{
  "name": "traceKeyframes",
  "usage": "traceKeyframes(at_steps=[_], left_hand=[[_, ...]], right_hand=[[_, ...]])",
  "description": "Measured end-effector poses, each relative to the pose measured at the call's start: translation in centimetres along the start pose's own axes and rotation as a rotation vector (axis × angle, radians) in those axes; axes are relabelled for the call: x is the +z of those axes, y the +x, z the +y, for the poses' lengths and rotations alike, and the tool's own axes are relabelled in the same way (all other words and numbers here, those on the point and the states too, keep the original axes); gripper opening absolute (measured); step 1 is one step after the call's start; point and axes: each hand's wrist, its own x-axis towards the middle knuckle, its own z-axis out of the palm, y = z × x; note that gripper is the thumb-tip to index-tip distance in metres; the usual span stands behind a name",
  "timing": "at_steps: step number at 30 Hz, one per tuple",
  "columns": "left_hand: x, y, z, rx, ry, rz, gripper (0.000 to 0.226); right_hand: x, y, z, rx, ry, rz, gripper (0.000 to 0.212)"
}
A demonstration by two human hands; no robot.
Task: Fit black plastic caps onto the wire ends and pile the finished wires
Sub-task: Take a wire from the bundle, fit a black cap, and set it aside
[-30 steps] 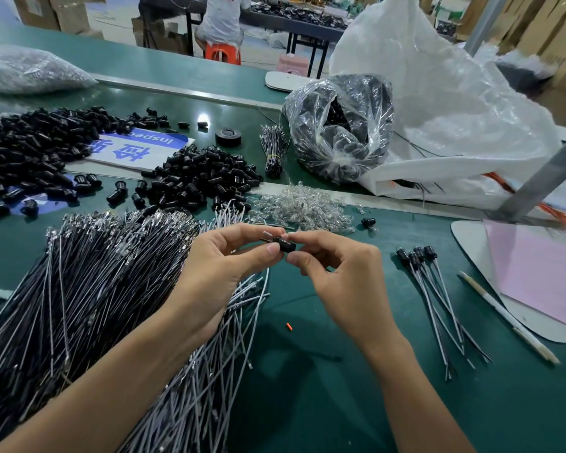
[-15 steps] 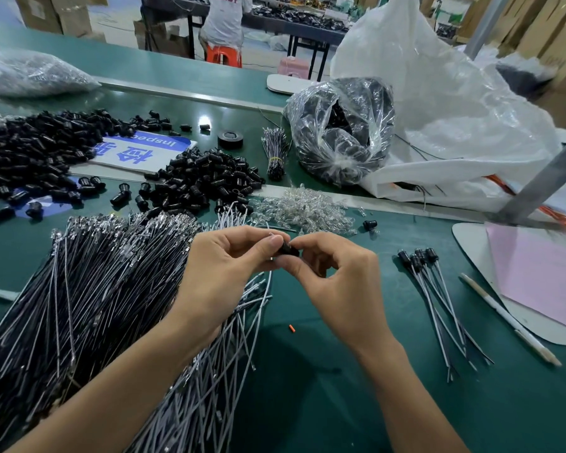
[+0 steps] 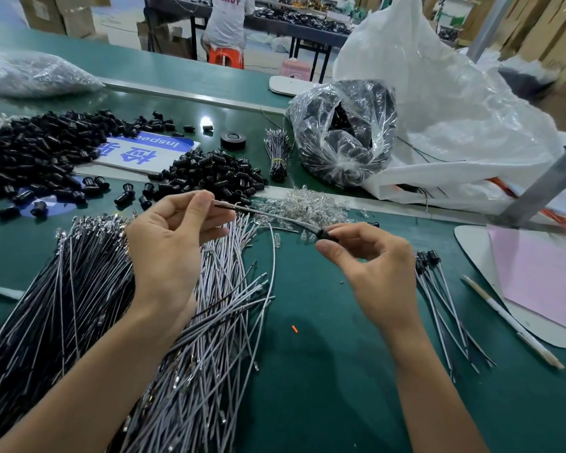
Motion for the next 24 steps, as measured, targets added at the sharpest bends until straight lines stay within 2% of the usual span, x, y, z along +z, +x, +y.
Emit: traceKeyframes(at_steps=[2, 4, 6, 8, 10, 11, 13, 16, 18, 21, 24], left_hand=[[0.0, 0.0, 0.0, -0.065, -0.039, -0.04, 0.007], [-0.1, 0.0, 0.0, -0.179, -0.024, -0.163, 0.016], [-0.2, 0.1, -0.2, -0.316, 0.116, -0.435, 0.019], [-0.1, -0.3, -0.4, -0.383, 0.229, -0.77, 0.02], [0.1, -0.8, -0.4, -0.393, 0.208, -0.952, 0.03], [0.2, -0.9, -0.4, -0.384, 0.187, -0.959, 0.034], [0.6, -1.0, -0.3, -0.334, 0.183, -0.862, 0.036], [1.5, -1.3, -0.3, -0.305, 0.167, -0.748, 0.039], [2.1, -1.5, -0.5, -0.318, 0.104, -0.707, 0.04], [2.4, -1.5, -1.1, -0.361, 0.08, -0.602, 0.042], [2.1, -1.7, -1.5, -0.4, 0.045, -0.59, 0.042]], right_hand=[[-0.1, 0.1, -0.4, 0.108, 0.321, -0.012, 0.011], [-0.4, 0.4, -0.8, 0.174, 0.657, 0.008, 0.008], [-0.9, 0.7, -1.0, 0.243, 0.955, 0.047, 0.007], [-1.6, 0.9, -1.2, 0.314, 1.145, 0.109, 0.009], [-2.2, 0.9, -1.1, 0.347, 1.229, 0.147, 0.015], [-2.5, 0.8, -1.1, 0.346, 1.213, 0.135, 0.017], [-2.4, 0.6, -1.3, 0.332, 1.075, 0.044, 0.025], [-0.8, -0.4, -1.7, 0.304, 0.79, -0.18, 0.043], [0.5, -1.1, -1.9, 0.283, 0.689, -0.316, 0.051], [1.4, -1.5, -1.8, 0.252, 0.561, -0.371, 0.049], [1.5, -1.5, -1.7, 0.223, 0.471, -0.404, 0.053]])
